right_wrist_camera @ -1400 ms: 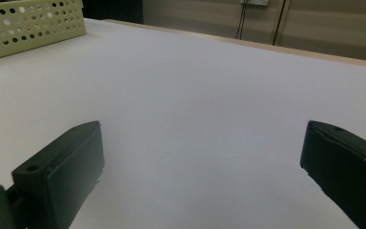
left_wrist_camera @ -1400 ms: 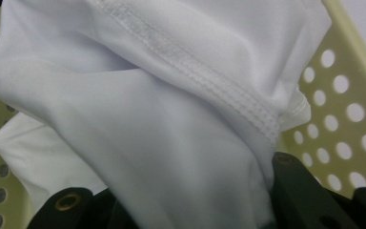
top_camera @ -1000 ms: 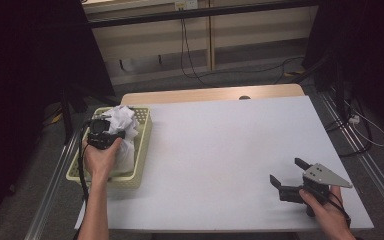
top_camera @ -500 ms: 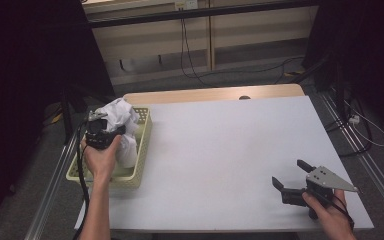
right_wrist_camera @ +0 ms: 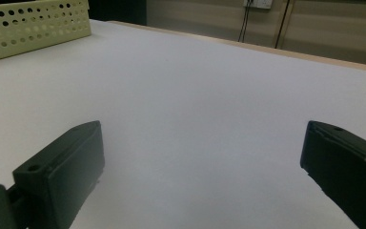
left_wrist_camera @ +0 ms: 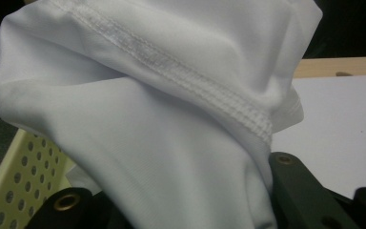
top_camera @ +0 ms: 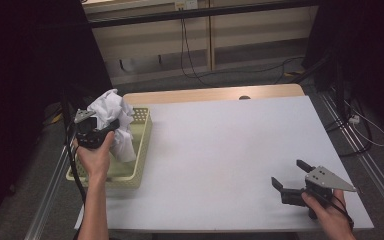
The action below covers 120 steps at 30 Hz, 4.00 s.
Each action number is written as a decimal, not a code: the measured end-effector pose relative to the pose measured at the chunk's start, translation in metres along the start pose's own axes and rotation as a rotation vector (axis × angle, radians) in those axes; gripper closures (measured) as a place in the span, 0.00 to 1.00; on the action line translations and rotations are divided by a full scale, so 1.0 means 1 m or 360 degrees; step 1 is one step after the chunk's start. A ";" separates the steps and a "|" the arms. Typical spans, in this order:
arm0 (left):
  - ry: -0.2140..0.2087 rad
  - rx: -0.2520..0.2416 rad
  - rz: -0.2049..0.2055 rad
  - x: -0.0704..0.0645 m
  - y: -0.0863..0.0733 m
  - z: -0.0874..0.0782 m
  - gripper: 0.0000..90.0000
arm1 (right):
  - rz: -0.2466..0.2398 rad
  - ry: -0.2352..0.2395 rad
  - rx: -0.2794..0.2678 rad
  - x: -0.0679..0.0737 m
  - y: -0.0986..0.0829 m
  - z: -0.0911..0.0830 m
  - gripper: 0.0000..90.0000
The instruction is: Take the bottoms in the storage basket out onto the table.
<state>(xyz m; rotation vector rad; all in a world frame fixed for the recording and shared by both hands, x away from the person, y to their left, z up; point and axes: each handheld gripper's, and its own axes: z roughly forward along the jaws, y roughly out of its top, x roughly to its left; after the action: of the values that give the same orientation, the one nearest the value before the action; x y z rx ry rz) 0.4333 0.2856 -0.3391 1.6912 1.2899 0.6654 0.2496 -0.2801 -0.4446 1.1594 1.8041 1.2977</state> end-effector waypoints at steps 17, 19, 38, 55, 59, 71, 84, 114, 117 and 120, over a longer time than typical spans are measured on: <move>-0.0128 -0.0140 0.0050 -0.016 0.025 -0.033 0.78 | -0.0008 0.0028 0.0006 0.002 0.001 0.004 0.01; -0.0148 -0.0159 0.0070 -0.020 0.028 -0.036 0.78 | -0.0002 0.0024 0.0006 0.001 0.000 0.003 0.01; -0.0306 -0.0215 0.0189 -0.059 0.044 -0.044 0.77 | -0.0004 0.0016 0.0008 0.001 -0.001 0.001 0.01; -0.0467 -0.0174 0.0269 -0.093 0.048 -0.046 0.77 | -0.0016 0.0015 0.0008 0.001 0.000 0.000 0.01; -0.0490 -0.0150 0.0324 -0.103 0.049 -0.043 0.77 | -0.0018 0.0016 0.0010 0.002 0.000 0.000 0.00; -0.0537 -0.0091 0.0396 -0.131 0.041 -0.026 0.78 | -0.0023 0.0016 0.0012 0.002 -0.001 0.001 0.00; -0.0605 -0.0042 0.0465 -0.160 0.034 -0.007 0.78 | -0.0021 0.0015 0.0011 0.002 -0.001 0.000 0.00; -0.0836 0.0036 0.0317 -0.216 0.033 0.051 0.78 | -0.0035 0.0020 0.0026 0.001 -0.001 0.003 0.00; -0.0838 0.0043 0.0323 -0.222 0.034 0.055 0.78 | -0.0045 0.0024 0.0026 0.002 -0.001 0.003 0.00; -0.0831 0.0035 0.0339 -0.228 0.035 0.058 0.78 | -0.0044 0.0024 0.0023 0.002 -0.001 0.002 0.00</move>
<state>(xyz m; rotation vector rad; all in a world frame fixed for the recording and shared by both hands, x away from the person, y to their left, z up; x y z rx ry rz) 0.4255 0.0490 -0.3141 1.8752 0.7593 0.2937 0.2508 -0.2778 -0.4460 1.1315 1.8370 1.2828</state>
